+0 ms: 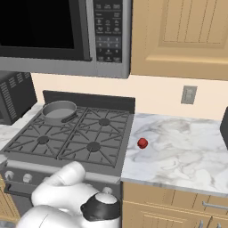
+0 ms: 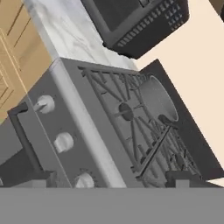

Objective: Turn on the burner for the pot on the stove. Wait thirty seconds for the pot to heat up. Then add the bell pepper to the pot.

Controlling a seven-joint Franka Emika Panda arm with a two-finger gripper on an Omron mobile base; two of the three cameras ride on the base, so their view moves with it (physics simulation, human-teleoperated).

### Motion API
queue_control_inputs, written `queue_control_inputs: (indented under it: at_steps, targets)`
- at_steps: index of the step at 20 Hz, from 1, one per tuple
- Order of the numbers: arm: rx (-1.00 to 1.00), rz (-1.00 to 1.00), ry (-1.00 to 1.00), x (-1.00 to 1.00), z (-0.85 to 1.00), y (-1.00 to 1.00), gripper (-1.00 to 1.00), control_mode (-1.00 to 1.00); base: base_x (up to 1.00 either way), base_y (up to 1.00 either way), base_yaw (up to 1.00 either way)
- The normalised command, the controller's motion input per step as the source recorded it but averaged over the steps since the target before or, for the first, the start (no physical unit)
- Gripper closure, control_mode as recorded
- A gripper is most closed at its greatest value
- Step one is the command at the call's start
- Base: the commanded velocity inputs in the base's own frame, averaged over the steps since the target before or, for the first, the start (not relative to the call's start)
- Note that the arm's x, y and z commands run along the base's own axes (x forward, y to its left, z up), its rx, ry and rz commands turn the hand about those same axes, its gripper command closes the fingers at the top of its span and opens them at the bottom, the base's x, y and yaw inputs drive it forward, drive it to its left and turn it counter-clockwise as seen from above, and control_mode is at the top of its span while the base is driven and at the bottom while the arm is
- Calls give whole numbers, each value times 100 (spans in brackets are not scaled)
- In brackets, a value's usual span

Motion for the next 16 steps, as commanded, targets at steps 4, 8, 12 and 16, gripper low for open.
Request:
queue_control_inputs:
  at_steps: [4,8,12,16]
  targets:
    - [0,-29,49,-2,80,-47,-100,-100,0,0,0]
    - [0,-33,56,-18,90,-52,-100,-100,0,0,0]
    - [2,-33,58,-31,80,-62,-100,-100,0,0,0]
    - [3,-29,50,-24,33,-59,-100,-100,0,0,0]
